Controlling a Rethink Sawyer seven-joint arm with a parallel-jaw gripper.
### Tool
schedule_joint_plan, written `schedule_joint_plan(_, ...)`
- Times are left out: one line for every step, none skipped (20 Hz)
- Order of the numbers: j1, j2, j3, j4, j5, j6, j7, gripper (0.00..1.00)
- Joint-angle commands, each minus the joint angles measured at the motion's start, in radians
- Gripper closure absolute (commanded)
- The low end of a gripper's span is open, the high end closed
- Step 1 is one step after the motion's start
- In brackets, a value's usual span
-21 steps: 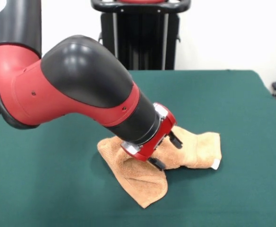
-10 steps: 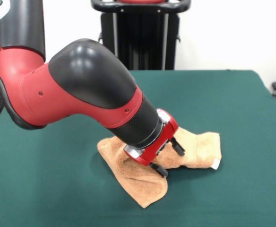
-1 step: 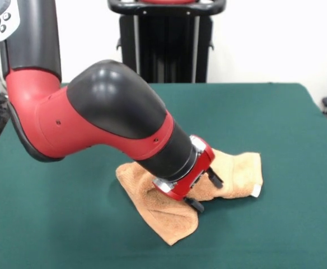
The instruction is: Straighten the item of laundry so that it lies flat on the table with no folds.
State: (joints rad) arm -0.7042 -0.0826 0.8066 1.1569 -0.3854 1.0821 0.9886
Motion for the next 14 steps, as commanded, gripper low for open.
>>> schedule_joint_plan(0.023,0.054,0.016,0.094,-0.04,-0.076,-0.161,0.0)
schedule_joint_plan(0.024,0.057,0.017,0.093,-0.041,-0.08,-0.16,0.0)
schedule_joint_plan(0.024,0.06,0.018,0.094,-0.042,-0.085,-0.159,0.0)
schedule_joint_plan(0.024,0.063,0.018,0.094,-0.043,-0.089,-0.157,0.0)
schedule_joint_plan(0.025,0.064,0.018,0.095,-0.044,-0.095,-0.156,0.0)
schedule_joint_plan(0.025,0.063,0.019,0.097,-0.044,-0.098,-0.153,0.0)
schedule_joint_plan(0.025,0.063,0.019,0.098,-0.044,-0.1,-0.153,0.0)
schedule_joint_plan(0.025,0.063,0.019,0.099,-0.045,-0.102,-0.153,0.0)
schedule_joint_plan(0.024,0.063,0.019,0.101,-0.046,-0.102,-0.152,0.0)
schedule_joint_plan(0.024,0.062,0.019,0.103,-0.046,-0.102,-0.151,0.0)
schedule_joint_plan(0.024,0.064,0.019,0.105,-0.047,-0.103,-0.15,0.0)
schedule_joint_plan(0.023,0.064,0.019,0.107,-0.047,-0.104,-0.151,0.0)
schedule_joint_plan(0.022,0.064,0.02,0.109,-0.047,-0.104,-0.151,0.0)
schedule_joint_plan(0.022,0.062,0.02,0.111,-0.045,-0.103,-0.146,0.0)
